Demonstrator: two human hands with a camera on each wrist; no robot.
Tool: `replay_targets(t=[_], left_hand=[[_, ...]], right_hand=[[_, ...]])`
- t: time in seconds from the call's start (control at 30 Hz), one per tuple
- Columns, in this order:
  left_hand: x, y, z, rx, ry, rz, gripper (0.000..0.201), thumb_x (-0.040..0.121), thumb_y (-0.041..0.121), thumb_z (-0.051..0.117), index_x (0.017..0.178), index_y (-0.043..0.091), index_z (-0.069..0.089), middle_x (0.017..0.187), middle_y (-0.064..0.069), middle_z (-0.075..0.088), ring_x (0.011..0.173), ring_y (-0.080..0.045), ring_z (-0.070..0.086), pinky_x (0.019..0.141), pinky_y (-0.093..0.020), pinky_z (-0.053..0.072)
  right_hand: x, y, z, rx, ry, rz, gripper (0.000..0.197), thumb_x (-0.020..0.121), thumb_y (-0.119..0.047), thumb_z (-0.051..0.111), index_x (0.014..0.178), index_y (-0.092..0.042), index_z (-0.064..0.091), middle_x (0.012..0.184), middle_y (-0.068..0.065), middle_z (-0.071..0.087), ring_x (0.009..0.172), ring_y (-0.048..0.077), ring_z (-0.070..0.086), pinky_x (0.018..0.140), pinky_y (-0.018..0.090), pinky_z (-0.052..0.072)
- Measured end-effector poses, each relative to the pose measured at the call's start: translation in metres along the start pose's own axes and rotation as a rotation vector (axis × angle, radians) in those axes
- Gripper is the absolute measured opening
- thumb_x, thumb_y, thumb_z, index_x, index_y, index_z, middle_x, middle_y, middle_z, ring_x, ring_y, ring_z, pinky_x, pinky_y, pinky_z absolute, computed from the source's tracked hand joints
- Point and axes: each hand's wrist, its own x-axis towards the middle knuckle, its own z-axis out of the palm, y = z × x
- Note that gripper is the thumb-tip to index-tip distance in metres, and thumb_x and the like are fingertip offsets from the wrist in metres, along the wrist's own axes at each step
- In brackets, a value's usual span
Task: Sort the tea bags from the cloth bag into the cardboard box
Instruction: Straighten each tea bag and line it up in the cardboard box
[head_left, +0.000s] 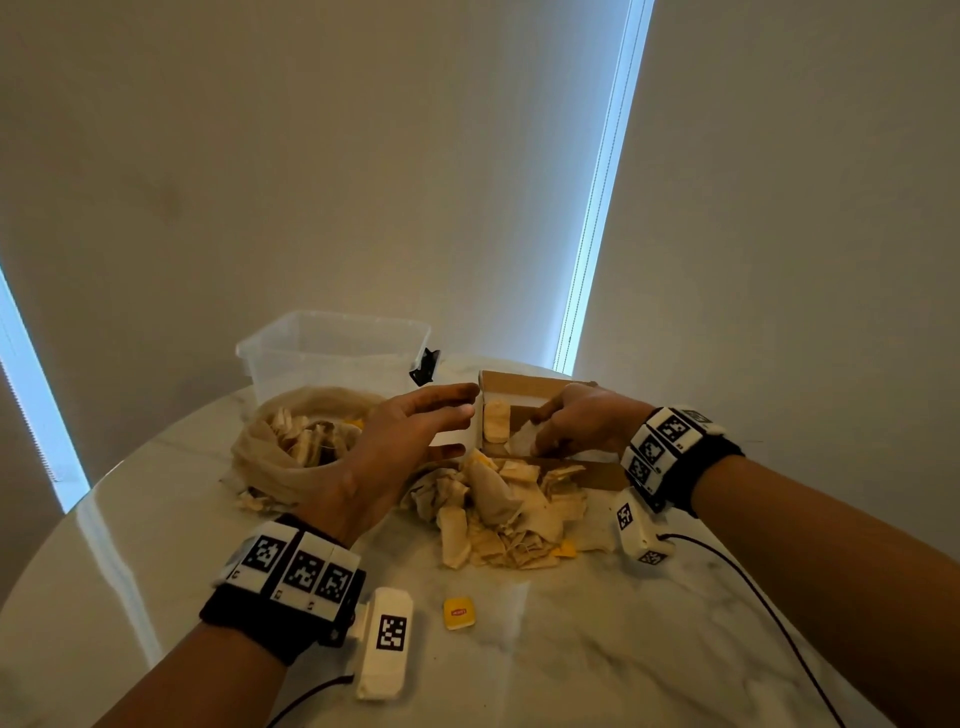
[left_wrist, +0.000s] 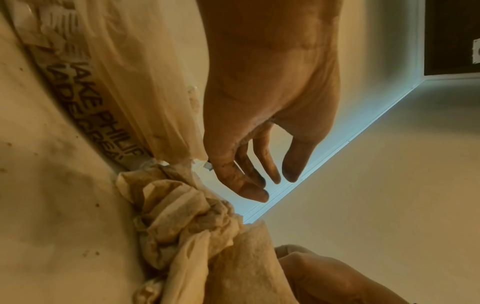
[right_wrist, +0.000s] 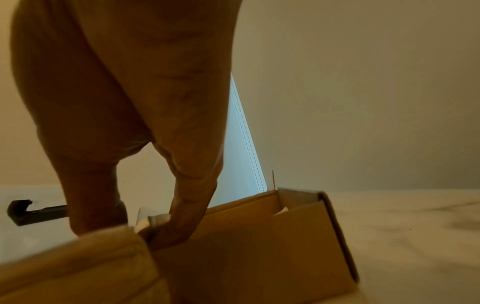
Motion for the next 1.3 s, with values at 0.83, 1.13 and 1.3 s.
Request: replay_targets(t=[0.83,1.13,1.3], left_hand=[[-0.001,-0.001,0.002,0.031,-0.004,-0.006,0.025,0.103,0.018,0.066,0.120,0.031,0.078,0.125,0.012,0.075,0.120,-0.011,0.068,0.088,-0.030,0.060],[0.000,-0.002,0.002,0.052,0.001,-0.009,0.024,0.103,0.017,0.066,0.119,0.028,0.079,0.122,0.011,0.076,0.118,-0.012,0.069,0.087,-0.028,0.062],[0.000,-0.003,0.001,0.055,0.002,-0.011,0.023,0.103,0.017,0.066,0.119,0.028,0.079,0.121,0.011,0.077,0.117,-0.012,0.069,0.085,-0.027,0.062]], right_hand=[[0.007,0.003,-0.033,-0.350,0.230,-0.159,0.022,0.092,-0.003,0.078,0.102,-0.022,0.078,0.097,0.007,0.077,0.078,0.020,0.080,0.068,0.032,0.067],[0.018,0.010,-0.001,-0.664,0.014,-0.345,0.021,0.096,-0.016,0.078,0.116,-0.020,0.081,0.109,-0.007,0.079,0.093,0.006,0.070,0.083,0.021,0.057],[0.023,0.005,0.002,-0.667,-0.039,-0.357,0.021,0.097,-0.017,0.076,0.118,-0.018,0.080,0.113,-0.004,0.079,0.101,0.010,0.073,0.088,0.022,0.058]])
